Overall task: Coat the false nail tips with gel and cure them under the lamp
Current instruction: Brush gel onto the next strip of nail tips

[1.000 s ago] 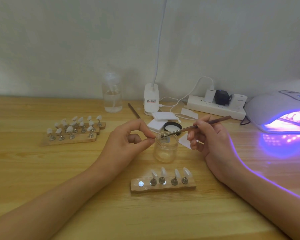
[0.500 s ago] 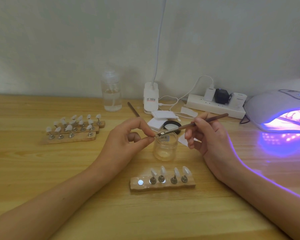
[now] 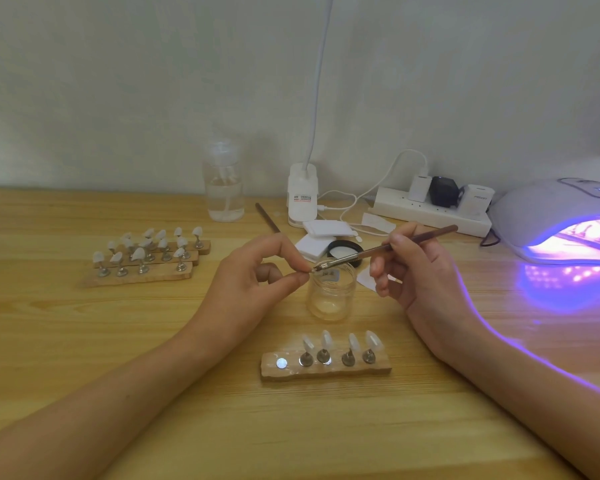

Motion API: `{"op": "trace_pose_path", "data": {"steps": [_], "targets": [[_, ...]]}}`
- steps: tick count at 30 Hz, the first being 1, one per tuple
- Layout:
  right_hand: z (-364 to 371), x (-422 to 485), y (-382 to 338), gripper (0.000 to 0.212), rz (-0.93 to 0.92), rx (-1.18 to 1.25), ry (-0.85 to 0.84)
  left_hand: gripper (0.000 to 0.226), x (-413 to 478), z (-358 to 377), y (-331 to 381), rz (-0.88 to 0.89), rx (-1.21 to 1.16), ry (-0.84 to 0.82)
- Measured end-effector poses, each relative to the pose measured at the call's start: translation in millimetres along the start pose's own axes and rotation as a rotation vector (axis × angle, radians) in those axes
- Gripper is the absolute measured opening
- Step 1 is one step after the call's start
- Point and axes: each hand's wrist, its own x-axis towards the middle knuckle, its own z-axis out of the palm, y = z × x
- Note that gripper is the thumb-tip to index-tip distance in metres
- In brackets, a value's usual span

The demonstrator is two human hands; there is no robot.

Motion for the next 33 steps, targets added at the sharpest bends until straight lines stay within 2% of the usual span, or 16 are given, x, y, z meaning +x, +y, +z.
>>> {"op": "trace_pose_path", "data": {"steps": [4,8,12,16,21,24,28,33], "targets": [[-1.4,1.1,0.7,0.019,0.025,0.002,0.069,0.010,-0.2,-0.1,1.0,0.001,0.003,0.004],[0.2,-0.4,-0.8,0.015,0.006,0.011,0.001,0.010,0.7,0.3,0.6,-0.009,-0.004,0.007],[-1.0,0.3,0.2,0.018,0.027,0.003,0.072,0.009,0.2,-0.1,-0.9,-0.005,-0.005,0.001],[-0.1,-0.3,-0.6,0.016,0.004,0.008,0.018,0.009,0.0,-0.3,-1.0,0.003,-0.003,-0.004],[-2.2,1.1,-0.1,0.018,0.023,0.033,0.071,0.008,-0.4,0.2,-0.9,0.000,-0.007,-0.003],[-1.1,0.5,0.0,0.016,0.018,0.023,0.013,0.008,-0.4,-0.1,-0.9,-0.007,-0.013,-0.003],[-1.4,1.7,1.4,0.018,0.040,0.005,0.076,0.011,-0.2,-0.5,-0.7,-0.021,-0.021,0.001],[0.0,-0.2,0.5,0.018,0.008,0.009,-0.001,0.013,-0.4,-0.7,-1.0,-0.026,-0.036,0.006]]}}
